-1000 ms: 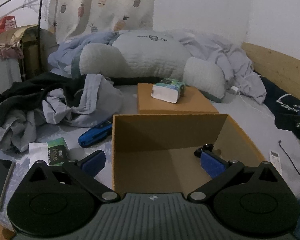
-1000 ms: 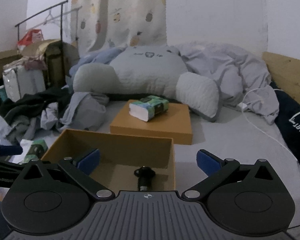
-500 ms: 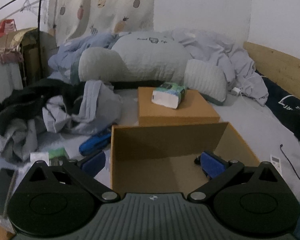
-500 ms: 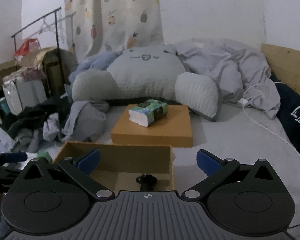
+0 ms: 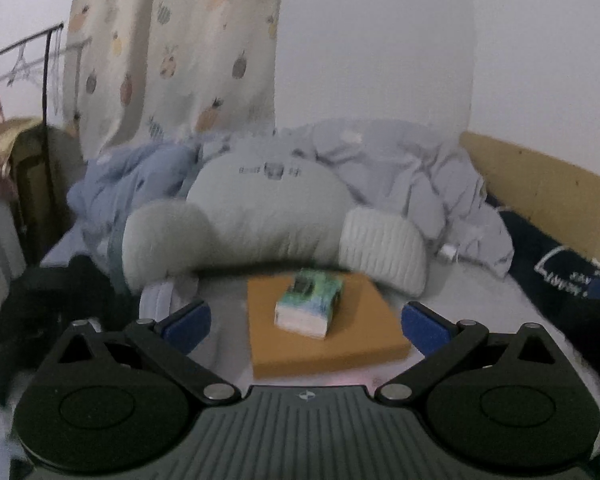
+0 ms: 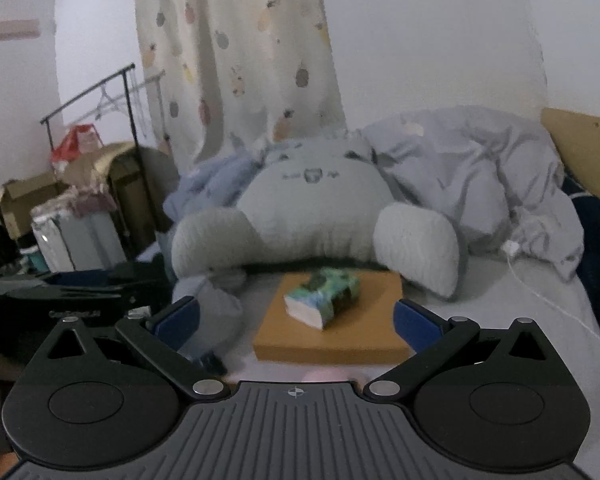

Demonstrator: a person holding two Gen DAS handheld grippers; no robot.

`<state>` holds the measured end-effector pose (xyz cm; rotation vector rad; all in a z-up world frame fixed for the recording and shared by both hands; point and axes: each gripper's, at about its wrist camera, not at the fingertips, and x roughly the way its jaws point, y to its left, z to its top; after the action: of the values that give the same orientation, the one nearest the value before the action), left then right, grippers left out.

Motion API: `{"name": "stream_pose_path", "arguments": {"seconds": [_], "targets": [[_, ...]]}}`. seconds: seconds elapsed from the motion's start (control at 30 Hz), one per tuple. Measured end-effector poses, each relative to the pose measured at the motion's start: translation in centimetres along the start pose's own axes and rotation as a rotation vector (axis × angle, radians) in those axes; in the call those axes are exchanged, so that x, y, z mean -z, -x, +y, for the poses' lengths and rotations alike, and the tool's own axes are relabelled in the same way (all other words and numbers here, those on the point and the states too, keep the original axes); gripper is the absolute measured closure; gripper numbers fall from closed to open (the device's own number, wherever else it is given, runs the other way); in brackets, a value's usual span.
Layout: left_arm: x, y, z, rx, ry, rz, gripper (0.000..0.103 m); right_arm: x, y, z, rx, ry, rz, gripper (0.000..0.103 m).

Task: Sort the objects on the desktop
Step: 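Move the left gripper down over the green floral tissue pack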

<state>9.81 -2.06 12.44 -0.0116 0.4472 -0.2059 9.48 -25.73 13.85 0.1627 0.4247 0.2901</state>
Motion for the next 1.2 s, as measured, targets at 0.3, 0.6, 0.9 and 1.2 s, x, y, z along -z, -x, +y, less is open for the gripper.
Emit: {"name": "stream_pose_path", "arguments": {"seconds": [0.3,0.6,0.9,1.2], "targets": [[-4.0,-2.7,-1.0,0.017,-0.024,-0.043,0.000,-5.9,-2.9,0.6,-0.011,0.026,-0.066,0.000],[-1.3,-10.2,-0.5,0.007,-0.053,0.094,0.000,-3.2,-9.4,-2.2,0.055,-0.008,0.043,0.000],[1.9,-18.3,0.0,0.015,-0.117,0.216,0.000,0.9,-14.9,-5.7,0.101,-0.048,0.148,0.000],[2.6,-25.6,-0.4,0.069,-0.176,0.283,0.000,2.2,-18.5,-8.2,0.111,-0.088,0.192,0.000]]}}
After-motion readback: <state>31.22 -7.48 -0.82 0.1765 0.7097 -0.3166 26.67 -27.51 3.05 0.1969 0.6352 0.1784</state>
